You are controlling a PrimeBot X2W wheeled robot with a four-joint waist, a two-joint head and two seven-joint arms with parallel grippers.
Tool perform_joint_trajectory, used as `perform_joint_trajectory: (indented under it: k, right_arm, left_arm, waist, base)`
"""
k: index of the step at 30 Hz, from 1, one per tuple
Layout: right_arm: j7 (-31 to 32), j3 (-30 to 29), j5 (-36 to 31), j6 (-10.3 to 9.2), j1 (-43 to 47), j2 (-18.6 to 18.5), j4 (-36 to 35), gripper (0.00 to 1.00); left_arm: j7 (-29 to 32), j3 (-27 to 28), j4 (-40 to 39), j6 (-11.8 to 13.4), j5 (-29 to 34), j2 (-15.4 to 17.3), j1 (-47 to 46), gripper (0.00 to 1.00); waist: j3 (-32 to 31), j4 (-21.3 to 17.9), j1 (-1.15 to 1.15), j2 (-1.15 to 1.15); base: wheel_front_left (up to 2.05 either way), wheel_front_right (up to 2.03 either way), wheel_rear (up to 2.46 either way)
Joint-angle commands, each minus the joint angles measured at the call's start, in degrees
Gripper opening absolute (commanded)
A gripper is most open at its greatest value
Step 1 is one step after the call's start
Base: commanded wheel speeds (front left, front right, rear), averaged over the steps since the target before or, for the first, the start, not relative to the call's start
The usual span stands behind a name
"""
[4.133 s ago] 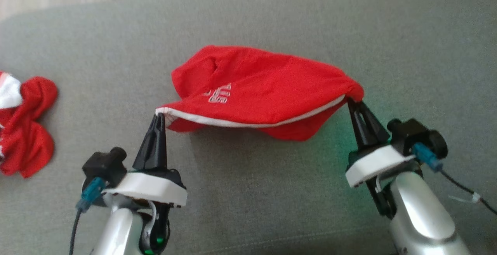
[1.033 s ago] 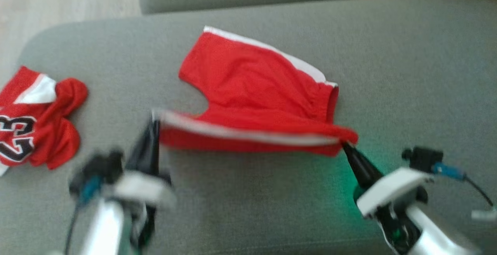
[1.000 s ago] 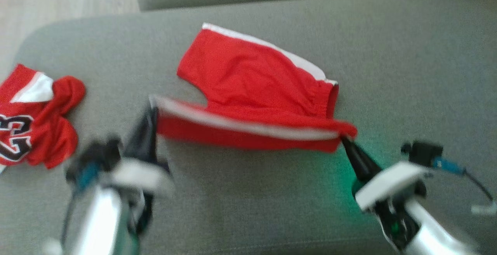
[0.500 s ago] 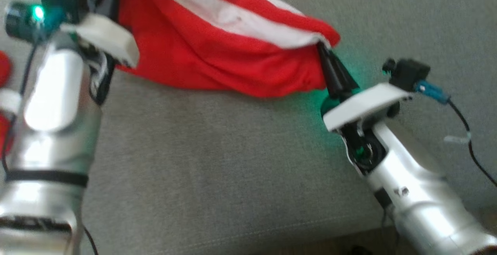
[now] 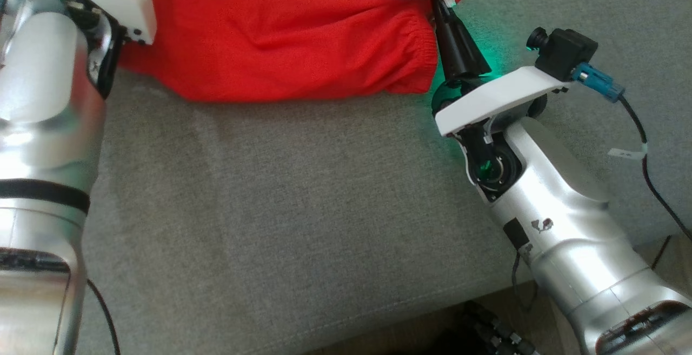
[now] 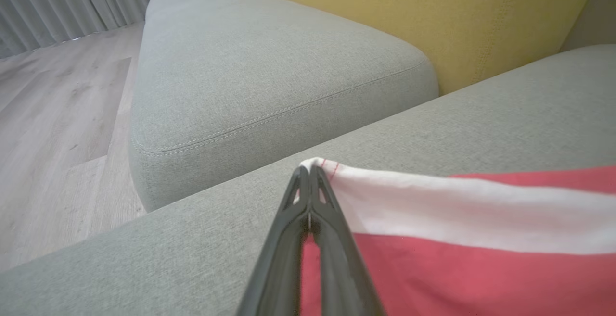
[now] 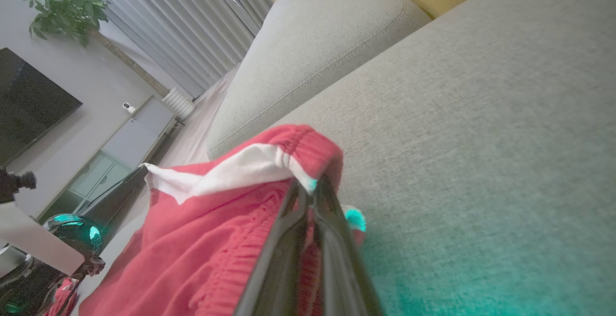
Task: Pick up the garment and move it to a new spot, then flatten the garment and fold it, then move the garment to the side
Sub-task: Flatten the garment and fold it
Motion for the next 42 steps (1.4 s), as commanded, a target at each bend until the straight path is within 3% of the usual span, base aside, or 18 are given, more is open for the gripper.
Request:
perform_joint_trajectory:
  k: [1, 5, 6, 7, 15, 23, 35, 37, 42]
  right_arm:
    - [-0.58, 0.24, -0.03, 0.37, 0.40, 0.77, -0.26, 0.00]
    - [-0.72, 0.16, -1.95, 0.37, -0.35, 1.02, 1.43, 0.00]
    - [-0.74, 0.16, -2.68, 0.37, -0.46, 1.05, 1.46, 0.00]
    - [-0.75, -0.39, -3.95, 0.37, -0.52, 1.12, 1.50, 1.00]
    - [-0.77, -7.15, -14.22, 0.37, 1.56, 1.26, -0.22, 1.00]
    - [-0.77, -15.98, -24.12, 0.37, 7.48, 1.30, -1.98, 1.00]
    - [-0.77, -18.85, -27.25, 0.37, 11.37, 1.31, -3.90, 1.00]
    - [-0.77, -18.84, -27.14, 0.37, 11.74, 1.31, -3.79, 1.00]
    - [-0.77, -19.17, -27.55, 0.37, 13.14, 1.31, -2.86, 1.00]
  left_arm:
    - [-0.31, 1.51, -1.36, 0.91, -0.16, 2.78, -2.83, 0.00]
    - [-0.34, 2.01, -1.58, 2.28, -0.37, 2.60, -2.86, 0.00]
    - [-0.34, 1.82, -1.65, 2.29, -0.21, 2.58, -2.73, 0.16]
    - [-0.35, 1.74, -1.88, 2.34, -0.21, 2.41, -2.29, 1.00]
    - [-0.35, 4.65, -2.96, 4.87, -3.00, -0.10, 1.89, 1.00]
    - [-0.35, 5.56, 2.85, 5.34, -5.46, -3.73, 8.52, 1.00]
    - [0.40, 6.69, 12.63, 6.63, -7.91, -4.48, 10.87, 1.00]
    - [0.90, 6.40, 14.05, 6.65, -7.95, -4.73, 11.12, 0.00]
    - [0.56, 6.67, 15.43, 7.28, -8.93, -5.84, 13.15, 0.00]
  waist:
    - [0.18, -0.40, -0.01, 0.00]
    - [0.46, -0.72, -0.01, 0.00]
    - [0.51, -0.74, -0.01, 0.00]
    - [0.52, -0.72, -0.01, 0.00]
    - [-1.29, 0.67, -0.01, 0.00]
    - [-3.97, 1.88, -0.01, 0.00]
    - [-4.40, 0.65, -0.01, 0.00]
    - [-4.96, 0.56, -0.01, 0.00]
    - [-8.10, 1.33, -0.01, 0.00]
  base:
    - [0.00, 0.00, 0.00]
    - [0.00, 0.00, 0.00]
    - [0.00, 0.00, 0.00]
    - [0.00, 0.00, 0.00]
    - [0.00, 0.00, 0.00]
    - [0.00, 0.00, 0.00]
    - [0.00, 0.00, 0.00]
    - [0.00, 0.00, 0.00]
    - [0.00, 0.00, 0.00]
